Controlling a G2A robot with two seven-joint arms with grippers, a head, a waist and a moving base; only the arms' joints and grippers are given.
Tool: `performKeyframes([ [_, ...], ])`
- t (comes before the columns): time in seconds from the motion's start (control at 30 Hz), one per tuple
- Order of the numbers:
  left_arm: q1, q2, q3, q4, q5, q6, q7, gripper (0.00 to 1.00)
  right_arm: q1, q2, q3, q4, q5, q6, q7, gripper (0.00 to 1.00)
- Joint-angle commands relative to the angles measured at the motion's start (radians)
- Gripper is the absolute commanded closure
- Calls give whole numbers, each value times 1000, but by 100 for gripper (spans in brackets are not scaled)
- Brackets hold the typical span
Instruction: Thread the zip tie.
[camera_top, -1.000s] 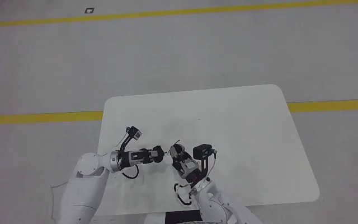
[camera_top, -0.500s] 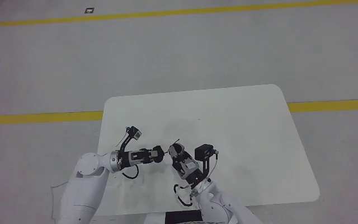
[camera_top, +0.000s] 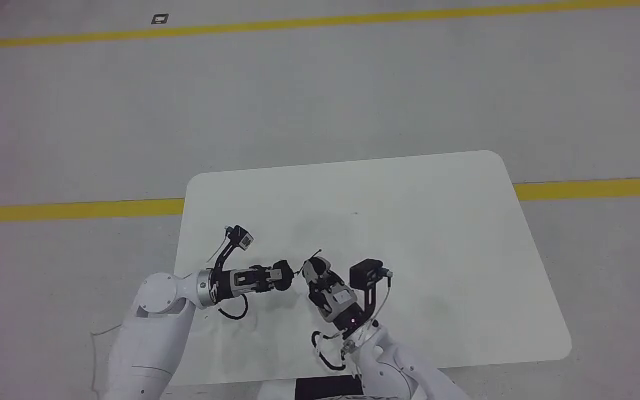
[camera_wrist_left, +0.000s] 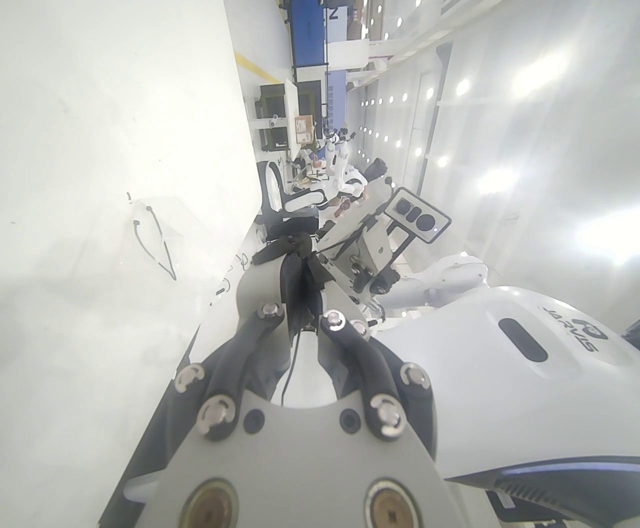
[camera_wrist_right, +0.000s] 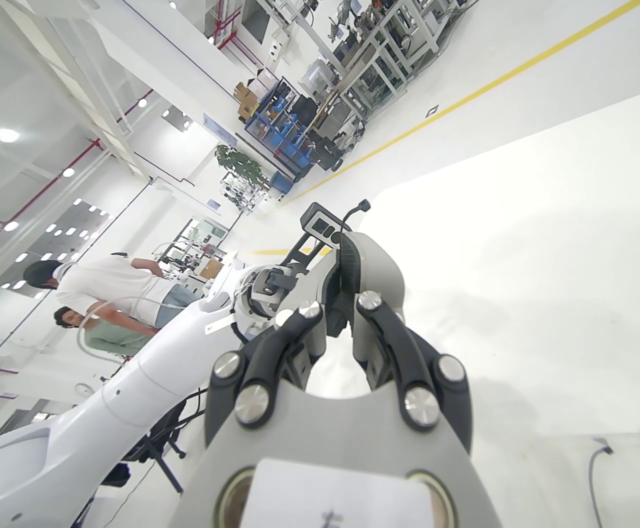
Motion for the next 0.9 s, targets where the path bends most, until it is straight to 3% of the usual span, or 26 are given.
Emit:
performKeyframes([
  [0.0, 0, 0, 0, 0, 0, 0, 0, 100, 3, -1, -2, 4, 3, 3, 0, 100],
  [0.87, 0, 0, 0, 0, 0, 0, 0, 100, 16, -1, -14, 9, -4, 22, -2, 100],
])
